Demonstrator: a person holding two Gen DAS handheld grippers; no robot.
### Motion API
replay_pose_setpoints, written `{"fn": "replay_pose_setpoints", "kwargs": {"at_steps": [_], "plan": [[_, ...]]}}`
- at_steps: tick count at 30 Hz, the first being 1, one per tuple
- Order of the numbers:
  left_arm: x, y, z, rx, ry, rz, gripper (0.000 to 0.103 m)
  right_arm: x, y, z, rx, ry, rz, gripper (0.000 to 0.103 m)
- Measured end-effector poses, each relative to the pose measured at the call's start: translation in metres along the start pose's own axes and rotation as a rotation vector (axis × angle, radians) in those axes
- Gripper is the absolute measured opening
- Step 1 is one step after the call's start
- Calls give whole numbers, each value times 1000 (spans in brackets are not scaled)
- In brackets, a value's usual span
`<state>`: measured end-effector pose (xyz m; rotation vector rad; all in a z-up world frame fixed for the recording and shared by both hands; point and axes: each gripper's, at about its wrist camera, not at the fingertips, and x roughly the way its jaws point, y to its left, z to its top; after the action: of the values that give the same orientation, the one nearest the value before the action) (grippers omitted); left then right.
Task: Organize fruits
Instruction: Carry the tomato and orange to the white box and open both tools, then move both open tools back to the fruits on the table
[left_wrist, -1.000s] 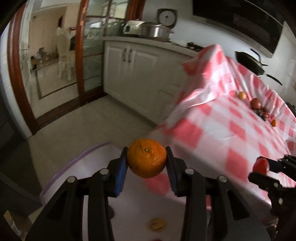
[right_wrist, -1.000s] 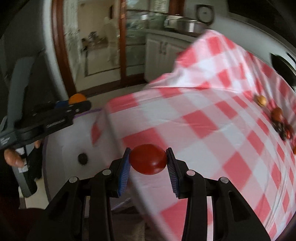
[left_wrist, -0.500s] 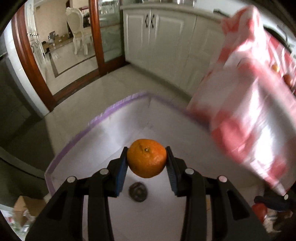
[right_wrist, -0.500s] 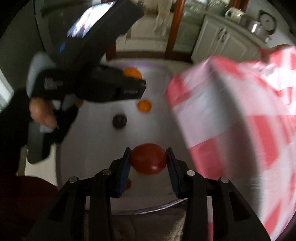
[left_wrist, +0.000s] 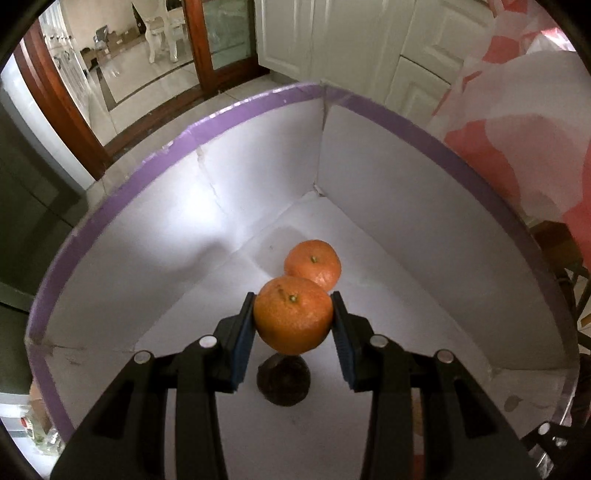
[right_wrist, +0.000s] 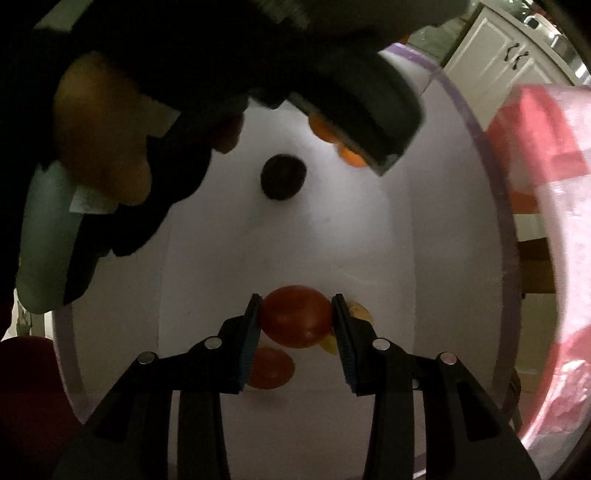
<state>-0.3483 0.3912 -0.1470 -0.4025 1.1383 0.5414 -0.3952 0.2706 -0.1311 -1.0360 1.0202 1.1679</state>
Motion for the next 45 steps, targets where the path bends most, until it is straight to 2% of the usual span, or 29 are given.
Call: {"fn": "replay_pose_setpoints", "kwargs": {"at_steps": [3,5,7,8,12,15,20,24,27,29,31,33,36,40,43,45], "plan": [[2,2,0,-13,9,-2,41,-1,0,-1,7,1,0,40],[3,5,3,-26,-3,-5,57,-4,-1,1,8,-9,-6,42],[-1,7,4,-42,-21,0,66,-10,2,3,13,-34,-7,59],[-3,7,4,-46,-27,1,72,-14,2,2,14,-45,-4,60],[-14,8,8,-49,-49,11,76,-35,0,-2,15,-103,-10,60],[-27,5,10,-49,-76,25,79,-64,-6,-7,28,-186,19,62],[-62,-5,23,-36,-166,57,83,-127,-18,-23,87,-361,48,68],[-99,-22,32,-7,-263,66,84,-178,-38,-39,146,-490,-13,73],[-138,-39,40,12,-402,53,94,-218,-61,-66,231,-592,-92,79],[-172,-59,42,22,-529,32,101,-241,-83,-95,306,-646,-159,83],[-196,-79,46,44,-602,-13,101,-253,-111,-123,384,-680,-217,87],[-215,-103,51,82,-639,-79,101,-265,-138,-159,492,-701,-264,87],[-237,-154,57,157,-655,-192,101,-280,-171,-208,636,-716,-337,87],[-248,-246,72,257,-634,-340,101,-285,-219,-267,799,-725,-455,87],[-236,-322,85,312,-636,-399,101,-276,-257,-305,924,-697,-522,87],[-221,-374,97,325,-600,-437,101,-267,-281,-327,997,-674,-540,87]]}}
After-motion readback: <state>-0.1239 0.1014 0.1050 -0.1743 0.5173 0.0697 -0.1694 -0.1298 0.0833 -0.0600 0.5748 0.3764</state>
